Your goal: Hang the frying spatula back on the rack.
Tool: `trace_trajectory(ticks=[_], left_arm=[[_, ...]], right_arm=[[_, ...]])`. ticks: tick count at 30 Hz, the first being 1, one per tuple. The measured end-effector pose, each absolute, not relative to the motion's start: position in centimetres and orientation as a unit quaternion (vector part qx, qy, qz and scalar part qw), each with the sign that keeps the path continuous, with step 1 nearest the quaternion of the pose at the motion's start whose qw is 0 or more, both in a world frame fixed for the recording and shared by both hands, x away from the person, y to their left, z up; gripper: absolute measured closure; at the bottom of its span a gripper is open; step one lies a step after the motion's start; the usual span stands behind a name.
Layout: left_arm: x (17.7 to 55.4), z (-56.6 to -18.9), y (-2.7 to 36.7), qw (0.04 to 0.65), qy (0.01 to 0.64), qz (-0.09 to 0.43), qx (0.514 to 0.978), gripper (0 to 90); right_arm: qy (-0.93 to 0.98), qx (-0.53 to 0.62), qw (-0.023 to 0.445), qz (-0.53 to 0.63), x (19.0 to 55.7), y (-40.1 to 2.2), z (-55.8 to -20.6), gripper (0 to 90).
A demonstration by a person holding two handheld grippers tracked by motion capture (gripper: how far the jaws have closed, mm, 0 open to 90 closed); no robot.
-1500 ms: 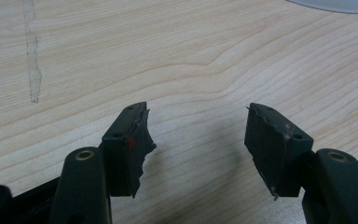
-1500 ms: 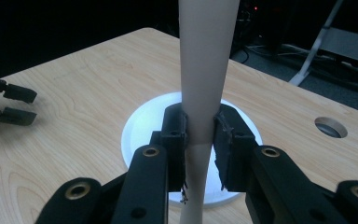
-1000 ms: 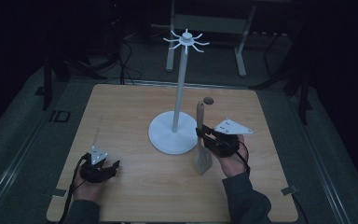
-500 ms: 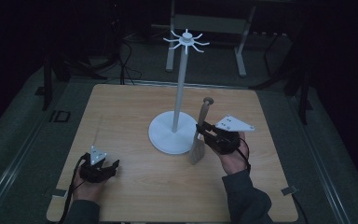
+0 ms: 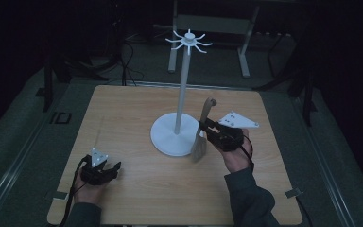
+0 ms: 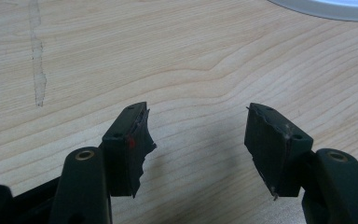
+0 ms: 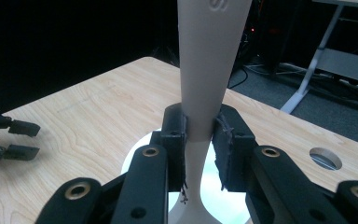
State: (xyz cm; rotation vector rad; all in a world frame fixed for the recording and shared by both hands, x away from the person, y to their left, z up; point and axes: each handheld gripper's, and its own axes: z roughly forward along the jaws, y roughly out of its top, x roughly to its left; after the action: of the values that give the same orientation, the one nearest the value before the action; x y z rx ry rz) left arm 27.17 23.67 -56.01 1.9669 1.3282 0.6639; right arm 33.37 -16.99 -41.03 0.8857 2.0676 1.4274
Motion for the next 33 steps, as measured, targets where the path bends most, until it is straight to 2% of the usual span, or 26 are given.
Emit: trace_trajectory(ticks=[33], left_arm=[[27.1, -55.9, 23.8, 0.332, 0.511, 0.258, 0.75, 40.1]], right_arm=[[0.735, 0.328, 0.237, 0.545, 35.3, -17.5, -37.4, 75.0]])
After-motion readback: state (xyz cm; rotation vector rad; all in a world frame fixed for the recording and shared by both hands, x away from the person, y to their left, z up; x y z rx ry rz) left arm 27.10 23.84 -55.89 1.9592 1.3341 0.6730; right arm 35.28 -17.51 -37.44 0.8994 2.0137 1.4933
